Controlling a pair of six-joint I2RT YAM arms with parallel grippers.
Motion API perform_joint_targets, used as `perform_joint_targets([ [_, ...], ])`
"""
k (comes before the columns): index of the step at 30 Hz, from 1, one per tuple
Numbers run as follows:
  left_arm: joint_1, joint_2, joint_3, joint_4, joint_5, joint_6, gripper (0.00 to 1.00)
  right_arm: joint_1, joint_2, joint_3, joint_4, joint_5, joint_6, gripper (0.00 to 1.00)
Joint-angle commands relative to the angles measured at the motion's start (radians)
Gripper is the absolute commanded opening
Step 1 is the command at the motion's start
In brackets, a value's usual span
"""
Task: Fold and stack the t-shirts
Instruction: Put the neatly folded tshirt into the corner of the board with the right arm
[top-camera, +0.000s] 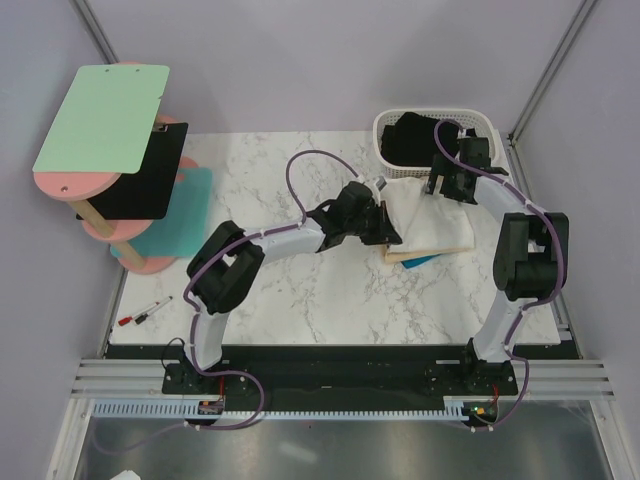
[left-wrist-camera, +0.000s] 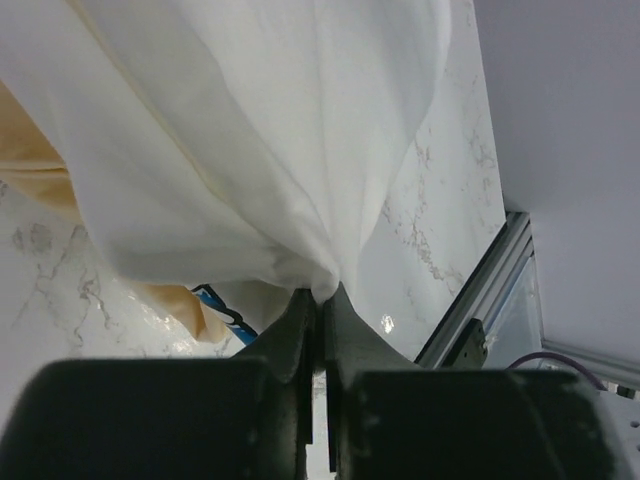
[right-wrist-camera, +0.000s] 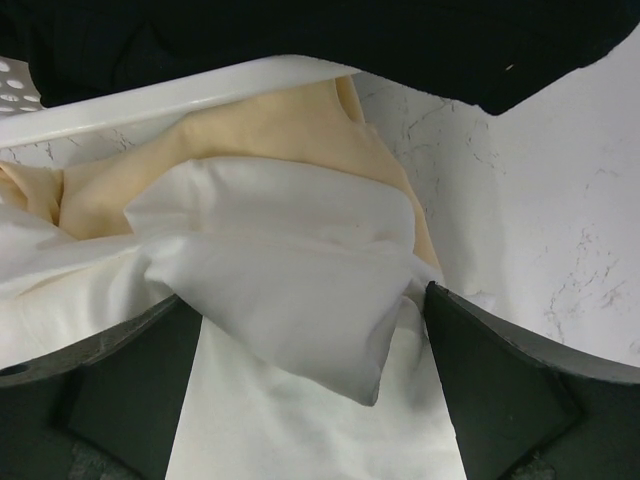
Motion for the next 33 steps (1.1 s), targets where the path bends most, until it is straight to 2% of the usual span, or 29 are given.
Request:
perform_joint_targets([
  [1,-0.023,-0.004,-0.018,-0.057,0.020,-0.028,0.23,-0.003,-0.027,0.026,0.033,0.058,0.001,0.98],
  [3,-0.023,-0.008,-0.015,-0.130,-0.011,-0.009,0.53,-0.001,-0.091,0.007,0.029,0.076,-0.002,0.98],
  [4,-0.025,-0.014,-0.018,-0.150,-0.023,-0.002,0.78,0.003,-0.118,0.001,0.020,0.090,-0.003,0.98],
  [7,-0.025,-0.068,-0.047,-0.191,-0.077,0.034,0.98,0.015,-0.227,-0.020,-0.002,0.132,-0.012,0.98],
  [12,-0.020,-0.186,-0.096,-0.267,-0.211,0.101,1.00,0.077,-0.366,-0.034,-0.017,0.138,-0.034,0.98],
  [15,-0.005,-0.260,-0.125,-0.305,-0.268,0.119,1.00,0.084,-0.367,-0.022,0.015,0.009,-0.020,0.98],
  [16,0.000,-0.293,-0.144,-0.314,-0.282,0.123,1.00,0.087,-0.354,-0.019,0.032,-0.119,-0.014,0.95],
  [17,0.013,-0.309,-0.154,-0.317,-0.291,0.124,1.00,0.089,-0.319,-0.014,0.047,-0.173,0.013,0.90],
  [18,0.024,-0.321,-0.173,-0.322,-0.299,0.126,1.00,0.092,-0.296,-0.004,0.083,-0.236,0.027,0.71],
  [19,0.032,-0.341,-0.180,-0.327,-0.302,0.127,1.00,0.095,-0.270,0.002,0.102,-0.334,0.038,0.04],
  [20,0.049,-0.349,-0.188,-0.333,-0.311,0.129,1.00,0.098,-0.220,0.003,0.125,-0.379,0.079,0.00],
  [24,0.073,-0.366,-0.204,-0.369,-0.350,0.139,1.00,0.104,-0.080,-0.004,0.322,-0.630,0.193,0.00],
  [25,0.078,-0.364,-0.207,-0.377,-0.351,0.139,1.00,0.103,-0.054,-0.008,0.378,-0.735,0.224,0.00],
  [29,0.096,-0.349,-0.217,-0.397,-0.354,0.138,1.00,0.103,0.050,-0.103,0.715,-0.885,0.460,0.00],
  [32,0.098,-0.332,-0.227,-0.402,-0.356,0.136,1.00,0.104,0.130,-0.144,1.040,-0.949,0.664,0.00],
  [33,0.098,-0.324,-0.230,-0.403,-0.354,0.136,1.00,0.104,0.150,-0.154,1.096,-0.957,0.751,0.00],
])
